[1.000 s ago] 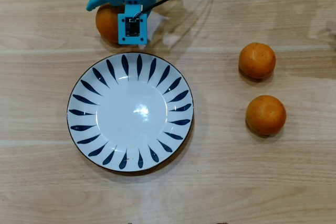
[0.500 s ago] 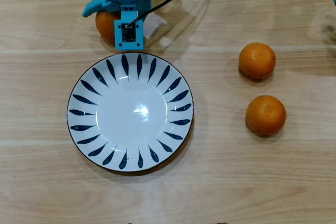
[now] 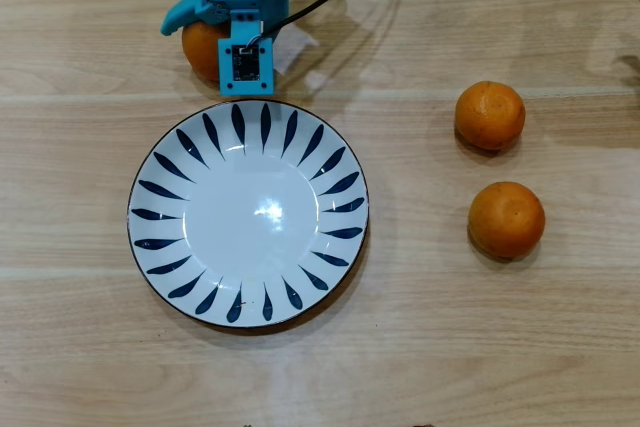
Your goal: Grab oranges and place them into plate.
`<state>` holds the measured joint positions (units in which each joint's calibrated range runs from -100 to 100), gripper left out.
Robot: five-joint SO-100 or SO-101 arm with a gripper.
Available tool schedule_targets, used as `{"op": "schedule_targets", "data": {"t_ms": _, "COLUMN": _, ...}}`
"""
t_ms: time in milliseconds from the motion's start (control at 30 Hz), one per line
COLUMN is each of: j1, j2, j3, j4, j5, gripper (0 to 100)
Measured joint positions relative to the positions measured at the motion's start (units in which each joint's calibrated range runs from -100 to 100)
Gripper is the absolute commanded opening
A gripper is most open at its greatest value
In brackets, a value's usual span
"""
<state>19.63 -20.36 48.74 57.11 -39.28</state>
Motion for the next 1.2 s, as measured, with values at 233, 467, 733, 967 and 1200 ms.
{"op": "schedule_targets", "data": {"t_ms": 233, "j1": 0.2, "j2": 0.0, "j3": 0.0, "j4": 0.0, "j5": 0.0, "gripper": 41}}
{"op": "schedule_targets", "data": {"t_ms": 467, "j1": 0.6, "j2": -0.1, "j3": -0.1, "j4": 0.0, "j5": 0.0, "gripper": 38}}
{"op": "schedule_targets", "data": {"t_ms": 733, "j1": 0.5, "j2": -0.2, "j3": -0.1, "j4": 0.0, "j5": 0.0, "gripper": 31}}
{"op": "schedule_targets", "data": {"t_ms": 967, "j1": 0.5, "j2": -0.2, "j3": -0.1, "j4": 0.0, "j5": 0.1, "gripper": 34}}
{"op": "schedule_targets", "data": {"t_ms": 1200, "j1": -0.2, "j2": 0.1, "j3": -6.2, "j4": 7.4, "j5": 0.1, "gripper": 34}}
